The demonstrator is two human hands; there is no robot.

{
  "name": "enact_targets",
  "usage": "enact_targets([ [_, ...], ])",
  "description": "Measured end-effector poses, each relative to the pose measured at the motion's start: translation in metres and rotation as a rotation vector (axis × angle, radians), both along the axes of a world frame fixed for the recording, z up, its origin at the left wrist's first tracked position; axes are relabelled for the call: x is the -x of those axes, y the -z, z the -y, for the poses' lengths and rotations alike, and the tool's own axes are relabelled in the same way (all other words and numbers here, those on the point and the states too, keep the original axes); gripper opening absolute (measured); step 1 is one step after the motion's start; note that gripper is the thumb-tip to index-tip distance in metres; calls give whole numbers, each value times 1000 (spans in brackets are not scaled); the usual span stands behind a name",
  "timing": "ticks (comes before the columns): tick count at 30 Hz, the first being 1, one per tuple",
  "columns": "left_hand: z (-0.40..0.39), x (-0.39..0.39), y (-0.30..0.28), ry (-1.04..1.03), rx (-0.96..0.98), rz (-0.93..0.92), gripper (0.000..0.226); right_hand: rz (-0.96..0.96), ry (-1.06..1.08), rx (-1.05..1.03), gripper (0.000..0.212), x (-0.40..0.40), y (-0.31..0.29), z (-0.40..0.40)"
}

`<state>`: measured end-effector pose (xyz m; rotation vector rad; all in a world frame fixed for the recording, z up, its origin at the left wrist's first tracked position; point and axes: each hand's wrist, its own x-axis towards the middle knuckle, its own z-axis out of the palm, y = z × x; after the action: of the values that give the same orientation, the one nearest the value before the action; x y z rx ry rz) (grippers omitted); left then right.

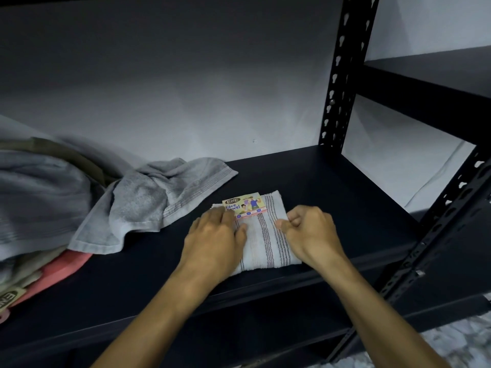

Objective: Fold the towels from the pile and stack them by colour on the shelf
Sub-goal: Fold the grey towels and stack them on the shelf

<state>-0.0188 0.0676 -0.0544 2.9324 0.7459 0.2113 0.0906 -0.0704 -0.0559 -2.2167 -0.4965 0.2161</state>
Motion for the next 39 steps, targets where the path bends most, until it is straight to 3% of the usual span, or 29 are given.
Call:
enact_targets([
  [11,7,-4,6,-27,-80,-86,56,126,57,99,15,7,0,-7],
  [13,5,0,4,-8,-76,-25,57,353,51,212,40,12,-2,-5],
  [16,0,6,-5,34,-49,29,57,757,-200,173,58,10,-4,-9],
  [19,-1,7,-5,66,0,-114,61,612,-496,315,56,-2,-3,-18],
  [22,-1,8,6,67,90,-206,64,475,-603,469,58,-5,9,-19],
  [31,-3,13,15,62,173,-190,66,493,-613,537,90,0,14,-16],
  [33,-7,16,11,101,179,-193,69,527,-583,552,89,1,12,-16],
  [36,-15,26,6,156,99,-203,71,744,-520,559,71,4,12,-14],
  [39,-18,29,4,212,20,-242,69,739,-529,444,68,12,12,-13],
])
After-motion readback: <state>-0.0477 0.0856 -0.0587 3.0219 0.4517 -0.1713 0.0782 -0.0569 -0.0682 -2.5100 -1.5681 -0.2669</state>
